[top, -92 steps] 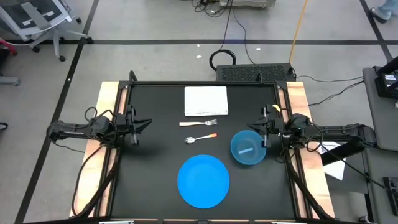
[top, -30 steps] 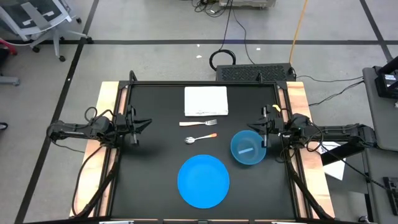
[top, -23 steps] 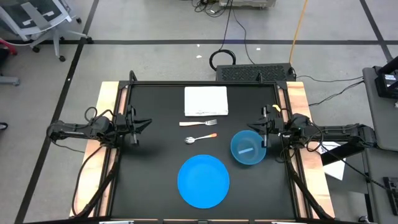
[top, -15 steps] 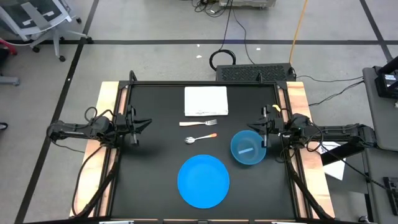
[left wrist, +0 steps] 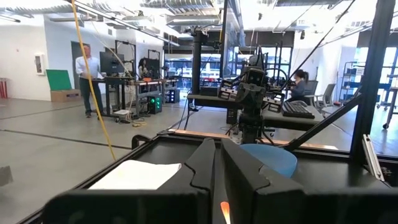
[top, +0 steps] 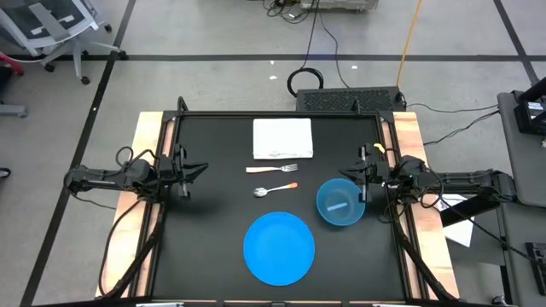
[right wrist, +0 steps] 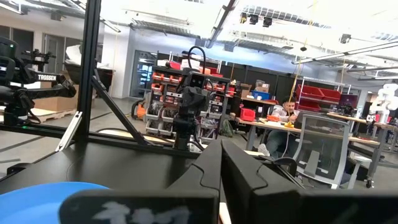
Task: Set table place
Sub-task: Put the blue bowl into the center of the blue plate
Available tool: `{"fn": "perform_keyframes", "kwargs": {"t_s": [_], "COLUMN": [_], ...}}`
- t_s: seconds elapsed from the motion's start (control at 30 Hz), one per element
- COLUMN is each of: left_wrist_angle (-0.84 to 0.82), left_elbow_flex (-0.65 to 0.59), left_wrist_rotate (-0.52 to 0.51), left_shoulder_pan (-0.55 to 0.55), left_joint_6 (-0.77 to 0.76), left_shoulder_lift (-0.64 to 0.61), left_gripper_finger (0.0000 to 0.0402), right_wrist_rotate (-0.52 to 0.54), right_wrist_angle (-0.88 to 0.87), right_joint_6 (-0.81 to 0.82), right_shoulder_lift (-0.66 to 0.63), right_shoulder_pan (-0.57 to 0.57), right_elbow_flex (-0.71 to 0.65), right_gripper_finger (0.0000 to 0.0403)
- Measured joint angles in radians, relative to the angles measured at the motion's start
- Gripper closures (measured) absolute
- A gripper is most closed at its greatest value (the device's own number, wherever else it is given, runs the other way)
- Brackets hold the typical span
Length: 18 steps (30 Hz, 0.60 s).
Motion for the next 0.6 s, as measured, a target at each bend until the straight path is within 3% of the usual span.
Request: {"fn": "perform_keyframes", "kwargs": {"t_s": [0.37, 0.6], "left_wrist_angle": [-0.013, 0.033], "left_elbow_flex": [0.000, 0.000], "left_wrist_rotate": [0.000, -0.002], "left_shoulder_pan": [0.000, 0.000], "left_joint_6": [-0.001, 0.080], "left_shoulder_lift": [0.000, 0.000], "left_gripper_finger": [0.0371, 0.0371], "right_wrist_rotate": [0.000, 0.001], "right_wrist_angle": [0.000, -0.018], "right_joint_6": [0.112, 0.124], "right_shoulder_lift": [0.000, 0.000], "right_shoulder_pan": [0.000, 0.000], "right_elbow_flex": [0.000, 0.000], "right_gripper_finger": [0.0403, 0.0403]}}
